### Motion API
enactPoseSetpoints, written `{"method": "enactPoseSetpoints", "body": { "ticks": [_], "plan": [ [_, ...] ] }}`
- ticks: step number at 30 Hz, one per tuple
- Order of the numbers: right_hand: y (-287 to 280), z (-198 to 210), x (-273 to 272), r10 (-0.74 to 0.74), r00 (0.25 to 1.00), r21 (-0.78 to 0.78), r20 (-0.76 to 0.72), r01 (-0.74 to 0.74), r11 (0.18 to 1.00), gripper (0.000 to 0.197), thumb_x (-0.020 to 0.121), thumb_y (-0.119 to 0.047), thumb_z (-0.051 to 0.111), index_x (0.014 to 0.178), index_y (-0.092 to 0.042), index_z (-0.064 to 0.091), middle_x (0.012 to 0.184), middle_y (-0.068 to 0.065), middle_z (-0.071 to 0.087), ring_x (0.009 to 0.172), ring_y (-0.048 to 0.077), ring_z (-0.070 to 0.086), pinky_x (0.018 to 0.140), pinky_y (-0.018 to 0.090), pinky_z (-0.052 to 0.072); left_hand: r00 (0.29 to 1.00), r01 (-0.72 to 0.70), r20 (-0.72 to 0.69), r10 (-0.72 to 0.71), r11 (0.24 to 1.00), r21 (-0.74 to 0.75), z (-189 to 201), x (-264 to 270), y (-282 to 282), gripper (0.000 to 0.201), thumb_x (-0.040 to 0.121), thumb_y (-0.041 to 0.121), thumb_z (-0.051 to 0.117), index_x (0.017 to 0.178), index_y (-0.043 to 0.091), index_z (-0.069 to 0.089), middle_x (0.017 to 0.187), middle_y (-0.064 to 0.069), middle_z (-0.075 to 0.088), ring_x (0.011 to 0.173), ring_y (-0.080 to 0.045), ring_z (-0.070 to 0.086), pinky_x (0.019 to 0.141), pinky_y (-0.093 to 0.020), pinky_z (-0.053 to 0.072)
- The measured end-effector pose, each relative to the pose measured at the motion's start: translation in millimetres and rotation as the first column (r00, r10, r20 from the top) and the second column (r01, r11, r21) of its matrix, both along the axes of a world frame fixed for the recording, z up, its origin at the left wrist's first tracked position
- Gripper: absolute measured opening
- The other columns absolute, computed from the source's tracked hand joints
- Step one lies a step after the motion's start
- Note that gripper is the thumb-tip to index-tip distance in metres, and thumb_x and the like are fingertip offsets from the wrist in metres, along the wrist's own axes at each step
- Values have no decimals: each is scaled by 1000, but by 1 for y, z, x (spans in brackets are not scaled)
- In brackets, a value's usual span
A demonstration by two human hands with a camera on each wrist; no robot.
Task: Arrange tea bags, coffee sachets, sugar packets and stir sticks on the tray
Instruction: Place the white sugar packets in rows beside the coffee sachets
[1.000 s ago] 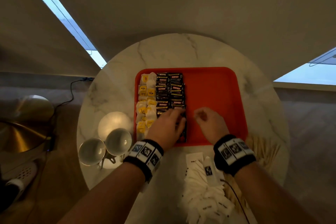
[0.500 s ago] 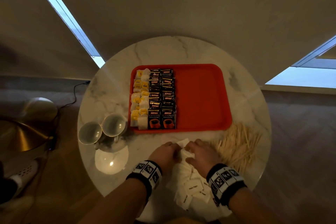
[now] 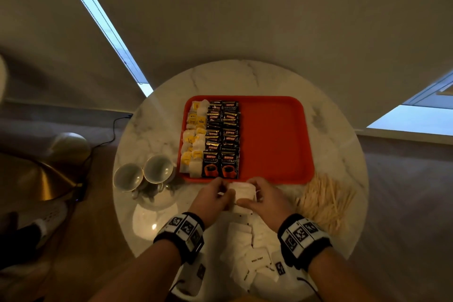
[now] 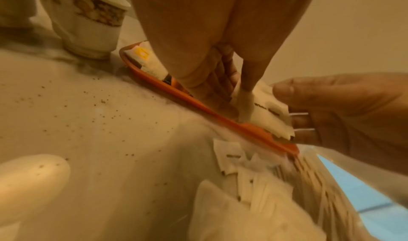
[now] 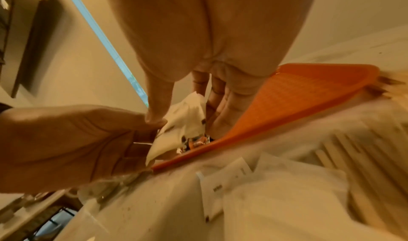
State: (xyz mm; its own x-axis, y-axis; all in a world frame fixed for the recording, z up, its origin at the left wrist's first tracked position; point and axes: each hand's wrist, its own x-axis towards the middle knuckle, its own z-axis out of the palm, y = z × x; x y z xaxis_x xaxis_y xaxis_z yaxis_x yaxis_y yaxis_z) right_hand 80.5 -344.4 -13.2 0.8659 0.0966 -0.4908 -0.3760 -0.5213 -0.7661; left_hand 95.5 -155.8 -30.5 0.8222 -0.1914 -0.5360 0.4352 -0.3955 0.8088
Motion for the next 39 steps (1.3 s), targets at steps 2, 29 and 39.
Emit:
{"method": "enactPoseSetpoints", "body": {
  "ticks": [2, 29, 39],
  "plan": [
    [0, 3, 8, -38, 999, 46, 3, 38, 998, 44, 80, -29, 83, 115, -34, 58, 107, -11, 66, 95, 4, 65, 85, 29, 57, 997, -71, -24, 69, 996, -61, 5, 7, -4, 9, 101, 25, 60, 106, 17, 59, 114, -6, 67, 97, -22, 71, 84, -44, 63],
    [-41, 6, 139, -425, 902, 164, 67, 411, 897, 16, 99, -9, 58, 101, -24, 64, 108, -1, 66, 96, 14, 68, 78, 29, 60, 835, -550, -275, 477, 725, -415, 15, 100, -32, 32, 98, 23, 66, 128, 15, 62, 122, -12, 71, 108, -25, 71, 75, -30, 60],
    [-46, -45, 260, -284, 955, -117, 89, 294, 949, 13, 94, -13, 67, 89, -25, 67, 97, 0, 71, 88, 19, 71, 83, 39, 61, 735, -677, -416, 535, 604, -421, -3, 139, -30, 23, 98, 5, 55, 120, 9, 63, 119, -8, 63, 109, -29, 65, 77, -34, 61]
  ]
}}
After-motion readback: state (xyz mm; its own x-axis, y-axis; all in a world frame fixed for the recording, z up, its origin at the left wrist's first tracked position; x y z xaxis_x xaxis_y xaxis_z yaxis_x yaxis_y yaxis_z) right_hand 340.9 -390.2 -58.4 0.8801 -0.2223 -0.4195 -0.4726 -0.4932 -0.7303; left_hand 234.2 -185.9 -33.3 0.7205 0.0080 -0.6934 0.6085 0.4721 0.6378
